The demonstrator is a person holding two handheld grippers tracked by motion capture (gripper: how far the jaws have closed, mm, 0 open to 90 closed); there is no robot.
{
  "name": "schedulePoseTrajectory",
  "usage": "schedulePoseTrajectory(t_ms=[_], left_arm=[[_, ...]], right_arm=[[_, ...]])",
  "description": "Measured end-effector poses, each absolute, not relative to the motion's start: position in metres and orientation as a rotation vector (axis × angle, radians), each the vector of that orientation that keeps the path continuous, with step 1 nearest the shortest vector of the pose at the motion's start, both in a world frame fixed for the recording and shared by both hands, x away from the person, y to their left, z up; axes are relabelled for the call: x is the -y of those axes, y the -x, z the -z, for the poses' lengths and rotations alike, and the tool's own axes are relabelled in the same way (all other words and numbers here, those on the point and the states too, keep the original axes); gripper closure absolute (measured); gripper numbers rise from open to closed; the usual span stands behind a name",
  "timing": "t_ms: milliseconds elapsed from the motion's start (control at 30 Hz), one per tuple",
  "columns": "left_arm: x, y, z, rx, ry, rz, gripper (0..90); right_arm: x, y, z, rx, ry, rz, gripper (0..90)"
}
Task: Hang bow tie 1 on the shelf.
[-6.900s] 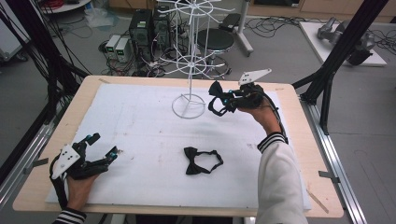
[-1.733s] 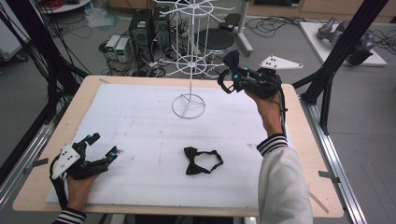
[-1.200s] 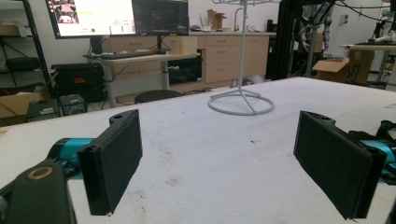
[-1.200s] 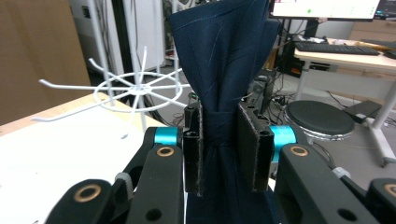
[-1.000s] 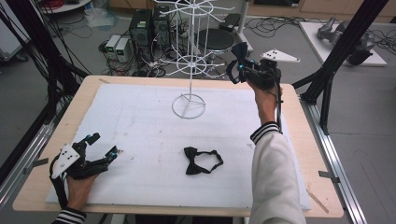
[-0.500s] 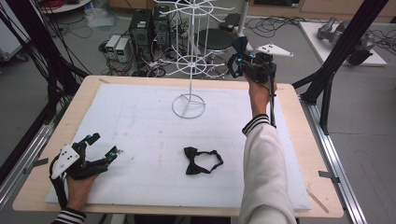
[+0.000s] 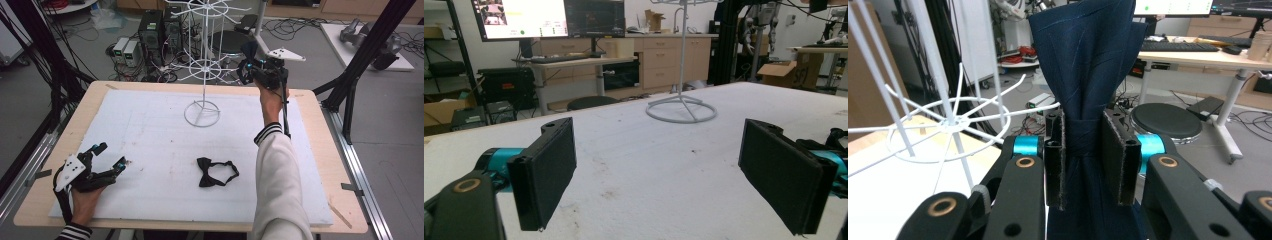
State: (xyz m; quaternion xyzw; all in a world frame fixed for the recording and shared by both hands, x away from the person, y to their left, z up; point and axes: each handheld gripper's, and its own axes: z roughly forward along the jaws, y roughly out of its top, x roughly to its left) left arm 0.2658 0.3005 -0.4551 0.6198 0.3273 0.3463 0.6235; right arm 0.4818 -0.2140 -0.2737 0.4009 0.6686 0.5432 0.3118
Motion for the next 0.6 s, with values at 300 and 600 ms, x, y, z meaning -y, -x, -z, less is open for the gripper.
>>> schedulePoseTrajectory(t_ms=[300,600], left_arm=[[-0.3,-0.266,0.455,-0.751,-1.423,-0.795,15.8],[-0.3,-0.266,0.455,-0.751,-1.422,-0.796,15.8]], right_arm=[[0.199,-0.484,0.275,-1.785,-1.042,-1.455,73.4],[0.188,-0.484,0.278,-1.838,-1.024,-1.461,73.3]])
